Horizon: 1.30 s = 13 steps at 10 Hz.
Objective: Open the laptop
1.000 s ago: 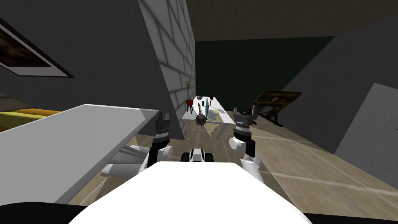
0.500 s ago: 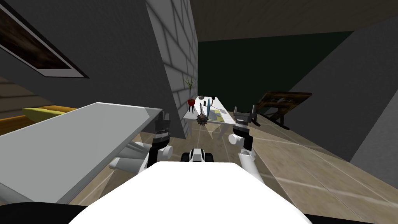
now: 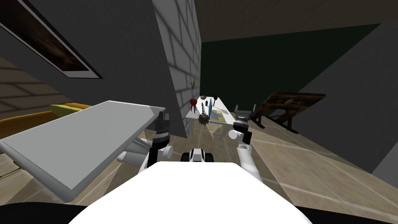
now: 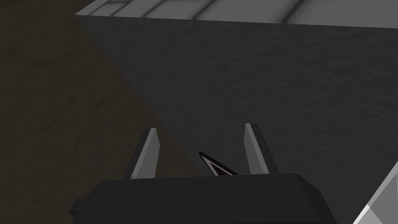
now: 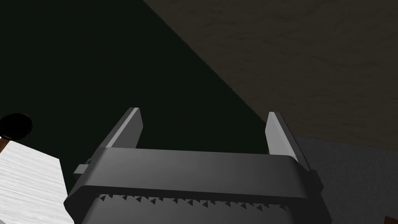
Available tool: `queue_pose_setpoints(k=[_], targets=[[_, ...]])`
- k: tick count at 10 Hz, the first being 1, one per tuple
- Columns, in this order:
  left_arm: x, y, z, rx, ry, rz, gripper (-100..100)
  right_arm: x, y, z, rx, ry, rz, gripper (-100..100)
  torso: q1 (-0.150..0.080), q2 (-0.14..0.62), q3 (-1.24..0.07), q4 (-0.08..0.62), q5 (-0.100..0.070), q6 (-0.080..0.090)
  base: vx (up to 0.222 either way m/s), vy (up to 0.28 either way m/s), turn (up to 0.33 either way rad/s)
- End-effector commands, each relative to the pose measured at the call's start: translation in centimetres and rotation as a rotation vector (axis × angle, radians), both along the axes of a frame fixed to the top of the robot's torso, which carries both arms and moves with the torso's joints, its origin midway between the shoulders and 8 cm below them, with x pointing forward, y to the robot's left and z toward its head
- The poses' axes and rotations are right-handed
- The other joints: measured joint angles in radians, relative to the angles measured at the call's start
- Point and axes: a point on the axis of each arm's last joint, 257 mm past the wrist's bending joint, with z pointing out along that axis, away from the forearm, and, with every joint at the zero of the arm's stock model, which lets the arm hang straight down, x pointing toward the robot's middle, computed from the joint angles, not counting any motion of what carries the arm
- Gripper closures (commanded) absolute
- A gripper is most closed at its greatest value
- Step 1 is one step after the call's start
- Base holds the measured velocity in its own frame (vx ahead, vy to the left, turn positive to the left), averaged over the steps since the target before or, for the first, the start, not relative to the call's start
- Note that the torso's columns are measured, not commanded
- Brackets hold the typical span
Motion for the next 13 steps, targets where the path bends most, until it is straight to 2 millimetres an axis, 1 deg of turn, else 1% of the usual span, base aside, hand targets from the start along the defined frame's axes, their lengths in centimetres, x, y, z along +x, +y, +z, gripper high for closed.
queue_pose_setpoints(k=[1, 2, 3, 4, 5, 6, 7, 8, 9, 10, 11, 12, 13], targets=[[0.0, 0.0, 0.0, 0.000, 0.000, 0.000, 0, 1.7, -2.1, -0.4, 0.103, -0.015, 0.031, -100, 0.000, 0.000, 0.000, 0.000, 0.000, 0.001, -0.023, -0.005, 0.134], [0.0, 0.0, 0.0, 0.000, 0.000, 0.000, 0, 1.8, -2.4, -0.5, 0.127, -0.018, 0.040, -100, 0.000, 0.000, 0.000, 0.000, 0.000, 0.000, -0.024, -0.008, 0.067], [0.0, 0.0, 0.0, 0.000, 0.000, 0.000, 0, 2.8, -3.6, -0.6, 0.178, -0.030, 0.053, -100, 0.000, 0.000, 0.000, 0.000, 0.000, 0.001, -0.034, -0.007, 0.125], [0.0, 0.0, 0.0, 0.000, 0.000, 0.000, 0, 2.9, -3.8, -0.7, 0.202, -0.034, 0.062, -100, 0.000, 0.000, 0.000, 0.000, 0.000, 0.000, -0.027, -0.008, 0.073], [0.0, 0.0, 0.0, 0.000, 0.000, 0.000, 0, 4.0, -5.0, -0.8, 0.255, -0.048, 0.076, -100, 0.000, 0.000, 0.000, 0.000, 0.000, 0.001, -0.029, -0.011, 0.161], [0.0, 0.0, 0.0, 0.000, 0.000, 0.000, 0, 4.0, -5.2, -0.9, 0.276, -0.052, 0.084, -100, 0.000, 0.000, 0.000, 0.000, 0.000, 0.000, -0.022, -0.011, 0.069], [0.0, 0.0, 0.0, 0.000, 0.000, 0.000, 0, 4.9, -6.4, -1.0, 0.332, -0.068, 0.098, -100, 0.000, 0.000, 0.000, 0.000, 0.000, 0.001, -0.022, -0.006, 0.125], [0.0, 0.0, 0.0, 0.000, 0.000, 0.000, 0, 5.0, -6.6, -1.1, 0.351, -0.071, 0.106, -100, 0.000, 0.000, 0.000, 0.000, 0.000, 0.000, -0.024, -0.008, 0.077], [0.0, 0.0, 0.0, 0.000, 0.000, 0.000, 0, 5.9, -7.7, -1.2, 0.408, -0.089, 0.120, -100, 0.000, 0.000, 0.000, 0.000, 0.000, 0.001, -0.029, -0.011, 0.133], [0.0, 0.0, 0.0, 0.000, 0.000, 0.000, 0, 5.9, -7.9, -1.3, 0.424, -0.093, 0.127, -100, 0.000, 0.000, 0.000, 0.000, 0.000, 0.000, -0.025, -0.011, 0.079], [0.0, 0.0, 0.0, 0.000, 0.000, 0.000, 0, 6.8, -9.0, -1.4, 0.487, -0.113, 0.144, -100, 0.000, 0.000, 0.000, 0.000, 0.000, 0.001, -0.032, -0.009, 0.138], [0.0, 0.0, 0.0, 0.000, 0.000, 0.000, 0, 6.9, -9.1, -1.5, 0.496, -0.115, 0.147, -100, 0.000, 0.000, 0.000, 0.000, 0.000, 0.000, -0.028, -0.010, 0.090], [0.0, 0.0, 0.0, 0.000, 0.000, 0.000, 0, 7.7, -10.2, -1.7, 0.561, -0.137, 0.165, -100, 0.000, 0.000, 0.000, 0.000, 0.000, 0.001, -0.030, -0.012, 0.145]])
